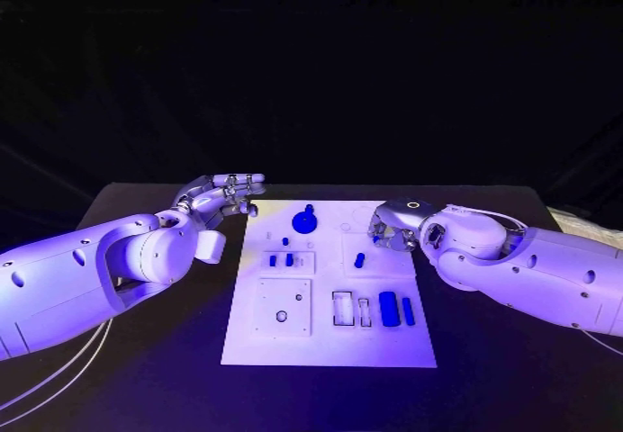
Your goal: Assemble the parts on the task board
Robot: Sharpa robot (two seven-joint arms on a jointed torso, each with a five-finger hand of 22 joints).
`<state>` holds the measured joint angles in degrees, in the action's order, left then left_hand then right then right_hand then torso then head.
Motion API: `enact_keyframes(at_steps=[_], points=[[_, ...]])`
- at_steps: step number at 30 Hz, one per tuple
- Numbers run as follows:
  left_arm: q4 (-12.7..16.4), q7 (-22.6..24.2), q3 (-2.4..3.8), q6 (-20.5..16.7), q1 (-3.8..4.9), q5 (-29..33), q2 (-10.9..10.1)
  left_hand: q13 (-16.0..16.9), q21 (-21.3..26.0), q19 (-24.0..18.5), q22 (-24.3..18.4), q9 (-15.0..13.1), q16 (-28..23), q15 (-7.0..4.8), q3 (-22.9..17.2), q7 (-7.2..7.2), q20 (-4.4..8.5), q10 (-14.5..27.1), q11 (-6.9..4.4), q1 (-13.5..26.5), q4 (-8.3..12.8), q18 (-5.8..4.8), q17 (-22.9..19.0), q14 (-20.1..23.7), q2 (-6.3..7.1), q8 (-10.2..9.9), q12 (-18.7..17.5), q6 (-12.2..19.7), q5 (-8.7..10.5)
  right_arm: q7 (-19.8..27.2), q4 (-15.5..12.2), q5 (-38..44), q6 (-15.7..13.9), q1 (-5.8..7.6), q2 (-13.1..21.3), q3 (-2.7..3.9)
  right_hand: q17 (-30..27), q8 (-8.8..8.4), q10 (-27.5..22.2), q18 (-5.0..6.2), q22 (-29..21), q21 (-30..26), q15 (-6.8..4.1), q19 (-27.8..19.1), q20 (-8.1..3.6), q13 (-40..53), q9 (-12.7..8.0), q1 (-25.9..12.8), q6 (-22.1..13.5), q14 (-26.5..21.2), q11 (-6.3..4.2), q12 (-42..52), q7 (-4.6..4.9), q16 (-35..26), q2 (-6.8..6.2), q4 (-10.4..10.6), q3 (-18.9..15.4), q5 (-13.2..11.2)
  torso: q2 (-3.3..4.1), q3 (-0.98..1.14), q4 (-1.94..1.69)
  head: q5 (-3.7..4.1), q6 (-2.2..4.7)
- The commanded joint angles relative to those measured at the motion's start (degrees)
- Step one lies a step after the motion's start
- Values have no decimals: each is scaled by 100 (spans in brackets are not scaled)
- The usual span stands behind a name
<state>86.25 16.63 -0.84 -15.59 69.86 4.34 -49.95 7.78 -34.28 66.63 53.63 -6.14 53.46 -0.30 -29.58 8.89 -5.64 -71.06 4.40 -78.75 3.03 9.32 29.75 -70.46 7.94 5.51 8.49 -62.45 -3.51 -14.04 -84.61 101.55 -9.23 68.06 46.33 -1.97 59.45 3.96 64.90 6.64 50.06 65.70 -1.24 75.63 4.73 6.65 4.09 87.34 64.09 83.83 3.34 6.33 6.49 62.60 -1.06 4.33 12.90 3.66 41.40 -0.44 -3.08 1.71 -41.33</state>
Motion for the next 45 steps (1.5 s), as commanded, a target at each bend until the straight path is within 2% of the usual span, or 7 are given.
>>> enact_keyframes(at_steps=[1,9,18,23,36,42,45], points=[[15,80,3,39,-1,80,-1,9,41,-41,-10,11,-35,6,35,-4,5,51,1,45,5,116,-10,33,-24,-2,24,33,-20,-3,18,78,247,-42,-23,-19,6,48,121,69,12,-14,-34,26,-43,-41,23,54,115,135,-24,-13,-7,-28,79,-64,217,-84,-7,-2,3,-14,-19],[14,42,3,38,-1,61,-6,11,56,-39,-21,19,-40,10,47,5,3,73,8,41,14,115,-20,37,-24,-7,32,47,-21,-53,16,125,180,-57,-40,-19,175,129,444,27,231,141,-81,139,-100,-128,87,-86,344,193,-74,-14,-51,138,40,-236,686,-95,-4,-3,6,-11,-42],[2,8,3,49,-1,39,-11,13,68,-36,-30,25,-42,13,55,12,1,93,14,34,23,115,-28,40,-27,-11,39,59,-22,-138,-105,111,-549,-59,31,-11,208,91,531,17,288,185,-67,157,-97,-225,104,-308,359,193,-65,-121,-31,172,-140,-435,1162,-90,-7,0,3,-2,-44],[-8,-1,3,50,-1,33,-11,13,68,-36,-30,25,-42,13,55,12,1,93,14,34,23,115,-28,40,-27,-11,39,59,-22,-122,-234,-134,-673,-40,132,23,219,97,546,14,301,194,-55,161,-89,-241,116,-477,388,195,-53,-141,-22,184,-225,-405,1157,-91,-15,-4,4,7,-42],[-21,-46,3,65,-1,22,-14,16,89,-32,-45,38,-48,21,71,25,-4,133,26,20,42,114,-44,49,-30,-20,51,85,-23,-156,-804,-800,-497,148,513,94,235,97,569,13,318,205,-50,164,-81,-256,129,-636,410,196,-45,-163,-30,202,-275,-370,1136,-92,-12,-3,10,24,-26],[-30,-56,3,80,-2,22,1,17,95,-32,-49,41,-50,23,74,28,-5,144,29,15,48,113,-48,53,-33,-22,55,92,-23,-96,-1202,-875,-617,152,430,101,249,94,568,11,329,212,-50,168,-81,-258,129,-637,406,198,-43,-167,-27,215,-271,-374,1142,-90,-5,3,-4,2,-22],[-33,-58,3,90,-5,21,15,17,95,-32,-49,41,-50,23,74,28,-5,144,29,15,48,113,-48,53,-33,-22,55,92,-23,-47,-1379,-857,-681,129,304,102,258,88,566,11,334,216,-49,170,-81,-261,128,-628,399,199,-39,-173,-20,223,-265,-387,1155,-89,-11,-2,-2,-24,-23]])
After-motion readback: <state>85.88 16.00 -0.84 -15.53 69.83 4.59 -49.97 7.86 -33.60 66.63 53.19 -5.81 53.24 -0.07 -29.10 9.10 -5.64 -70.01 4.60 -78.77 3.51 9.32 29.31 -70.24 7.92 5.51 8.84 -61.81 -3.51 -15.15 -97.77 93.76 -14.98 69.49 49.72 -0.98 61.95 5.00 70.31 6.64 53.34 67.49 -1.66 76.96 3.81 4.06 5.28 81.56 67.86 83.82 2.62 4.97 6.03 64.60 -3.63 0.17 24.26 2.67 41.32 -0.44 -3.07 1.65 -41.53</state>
